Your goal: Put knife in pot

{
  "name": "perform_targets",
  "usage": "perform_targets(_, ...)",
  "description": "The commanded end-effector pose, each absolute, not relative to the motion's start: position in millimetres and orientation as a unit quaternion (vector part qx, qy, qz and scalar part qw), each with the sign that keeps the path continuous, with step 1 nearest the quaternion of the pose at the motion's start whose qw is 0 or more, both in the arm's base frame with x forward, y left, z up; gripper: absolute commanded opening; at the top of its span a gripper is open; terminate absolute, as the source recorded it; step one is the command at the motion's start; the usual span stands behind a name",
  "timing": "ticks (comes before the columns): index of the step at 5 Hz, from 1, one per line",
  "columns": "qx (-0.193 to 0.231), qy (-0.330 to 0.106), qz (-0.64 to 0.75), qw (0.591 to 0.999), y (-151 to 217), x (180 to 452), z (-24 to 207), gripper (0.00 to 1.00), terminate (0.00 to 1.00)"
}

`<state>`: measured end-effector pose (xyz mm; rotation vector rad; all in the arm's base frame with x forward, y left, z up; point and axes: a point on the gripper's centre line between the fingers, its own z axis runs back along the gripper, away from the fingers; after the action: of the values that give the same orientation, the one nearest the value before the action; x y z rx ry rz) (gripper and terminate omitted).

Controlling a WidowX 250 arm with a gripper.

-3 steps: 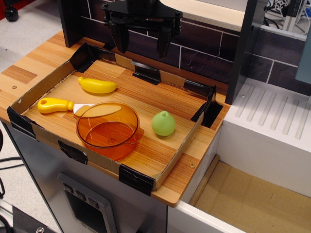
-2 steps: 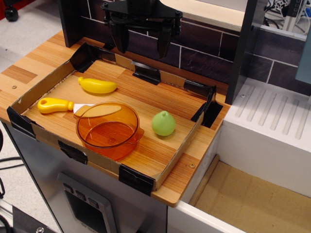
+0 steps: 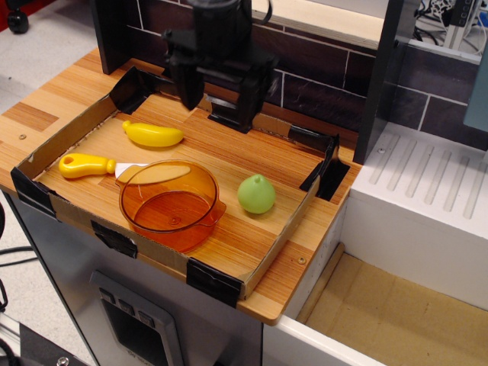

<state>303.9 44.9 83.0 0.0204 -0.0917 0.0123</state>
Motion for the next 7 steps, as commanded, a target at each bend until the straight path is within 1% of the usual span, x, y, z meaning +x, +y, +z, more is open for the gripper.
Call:
perform_targets(1,-0.007,-0.025,-0.186,0.982,88.1,287.5,108.5,1.0,0.0)
perform_targets(2,-0.023,0.01,-0.273,0.962,109.8,281.1,110.6,1.0,0.0)
perform_targets(3,0.01,-0.005,-0.344,0.939,131.4,270.1,102.6,1.0,0.0)
perform_targets(4,0.027,-0.011,-0.367,0.93,144.1,269.5,91.0,1.0,0.0)
perform_targets(5,0.04,-0.025,-0.387,0.921,154.0,270.2,81.0,1.0,0.0)
perform_targets(6,0.049,-0.026,-0.39,0.919,162.7,274.1,69.0,1.0,0.0)
perform_targets(7,0.061,-0.023,-0.389,0.919,169.5,275.2,51.8,1.0,0.0)
